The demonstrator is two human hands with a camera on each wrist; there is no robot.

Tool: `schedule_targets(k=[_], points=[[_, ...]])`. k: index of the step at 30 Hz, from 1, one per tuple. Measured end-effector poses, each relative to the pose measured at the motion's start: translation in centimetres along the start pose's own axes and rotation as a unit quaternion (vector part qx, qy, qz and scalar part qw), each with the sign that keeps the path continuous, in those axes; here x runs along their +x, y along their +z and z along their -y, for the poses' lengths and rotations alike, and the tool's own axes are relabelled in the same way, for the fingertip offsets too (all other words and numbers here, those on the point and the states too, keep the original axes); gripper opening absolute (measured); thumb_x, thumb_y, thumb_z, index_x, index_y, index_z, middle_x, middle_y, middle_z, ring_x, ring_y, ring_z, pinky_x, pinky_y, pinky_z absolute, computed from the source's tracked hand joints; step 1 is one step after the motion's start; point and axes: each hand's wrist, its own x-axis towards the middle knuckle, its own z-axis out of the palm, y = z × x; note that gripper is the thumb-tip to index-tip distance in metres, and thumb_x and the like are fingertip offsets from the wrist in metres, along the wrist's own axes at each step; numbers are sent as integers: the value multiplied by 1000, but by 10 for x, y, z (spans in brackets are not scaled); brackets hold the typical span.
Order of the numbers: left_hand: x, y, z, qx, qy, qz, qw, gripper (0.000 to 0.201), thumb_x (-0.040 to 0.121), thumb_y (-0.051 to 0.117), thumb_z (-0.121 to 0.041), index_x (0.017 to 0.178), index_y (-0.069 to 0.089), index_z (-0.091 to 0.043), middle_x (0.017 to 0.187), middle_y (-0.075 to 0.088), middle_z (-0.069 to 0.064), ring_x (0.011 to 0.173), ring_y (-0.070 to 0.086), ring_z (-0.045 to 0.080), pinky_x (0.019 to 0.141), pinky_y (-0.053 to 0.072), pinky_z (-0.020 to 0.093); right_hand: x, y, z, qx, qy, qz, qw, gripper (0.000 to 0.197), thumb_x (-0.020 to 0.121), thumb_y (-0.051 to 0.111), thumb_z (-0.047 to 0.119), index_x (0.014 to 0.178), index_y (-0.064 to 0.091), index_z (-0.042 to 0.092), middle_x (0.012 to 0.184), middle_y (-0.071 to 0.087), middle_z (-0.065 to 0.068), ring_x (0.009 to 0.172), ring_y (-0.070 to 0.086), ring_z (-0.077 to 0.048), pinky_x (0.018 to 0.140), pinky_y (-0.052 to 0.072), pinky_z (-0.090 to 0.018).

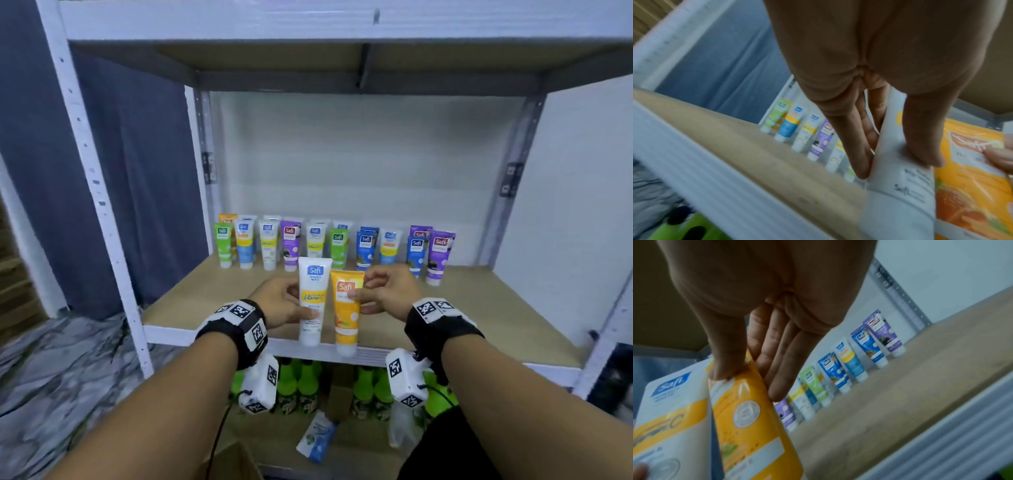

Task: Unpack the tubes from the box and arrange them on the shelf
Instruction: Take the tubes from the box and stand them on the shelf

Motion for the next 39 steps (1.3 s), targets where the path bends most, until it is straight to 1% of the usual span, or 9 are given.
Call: schedule_targets(k=[6,9,12,14,17,20,25,30,39], points=[[60,58,-33,52,35,27,998,43,73,80,-3,111,62,-11,91,64,-6,86,64,8,68,53,19,8,-71,-15,-6,-7,-84,996,32,68,84,3,89,62,-4,101,62,-36,89,69,-42,67,60,-45],[89,92,-43,77,54,36,995,44,71,82,-7,110,62,-12,92,66,-5,89,66,12,82,52,26,10,-106,-31,3,-2,-124,992,29,67,84,0,86,61,1,99,59,-37,95,67,-44,68,60,-45],[112,126,-50,71,55,46,995,43,71,81,-5,108,61,-13,89,65,-7,84,63,12,83,51,29,10,-138,-46,6,1,-165,986,34,67,84,0,94,63,-4,102,62,-33,93,68,-39,66,60,-41],[127,147,-55,77,59,60,993,45,72,81,-7,112,61,-11,99,68,-1,89,64,14,82,50,28,9,-157,-52,-1,3,-187,982,33,68,84,2,96,66,-1,101,66,-29,92,69,-38,71,60,-46],[146,175,-63,94,64,86,990,49,73,81,-9,117,61,-11,111,69,3,99,65,16,84,49,27,7,-184,-59,-15,1,-212,977,27,68,84,5,90,69,7,93,72,-21,89,71,-36,76,58,-54],[163,200,-73,114,72,90,987,51,73,81,-13,119,59,-13,113,68,2,103,64,17,87,49,28,9,-210,-66,-23,3,-238,971,27,64,88,11,81,68,17,91,72,-16,87,72,-32,74,59,-53],[187,233,-82,118,66,109,985,50,74,81,-14,118,58,-16,117,67,0,107,63,17,89,48,27,13,-240,-70,-33,3,-284,958,25,70,82,3,77,65,21,84,68,-12,87,71,-34,74,60,-49],[203,255,-84,145,60,101,983,52,69,84,-22,116,61,-19,115,69,-1,106,65,17,96,52,41,16,-261,-76,-74,20,-318,945,27,71,81,4,75,61,21,80,69,-6,82,71,-28,74,60,-48],[211,275,-86,158,63,94,981,55,74,81,-18,123,57,-16,120,65,1,111,61,20,96,50,36,17,-274,-91,-91,61,-328,938,28,70,79,19,91,62,27,93,73,0,87,71,-22,82,58,-48]])
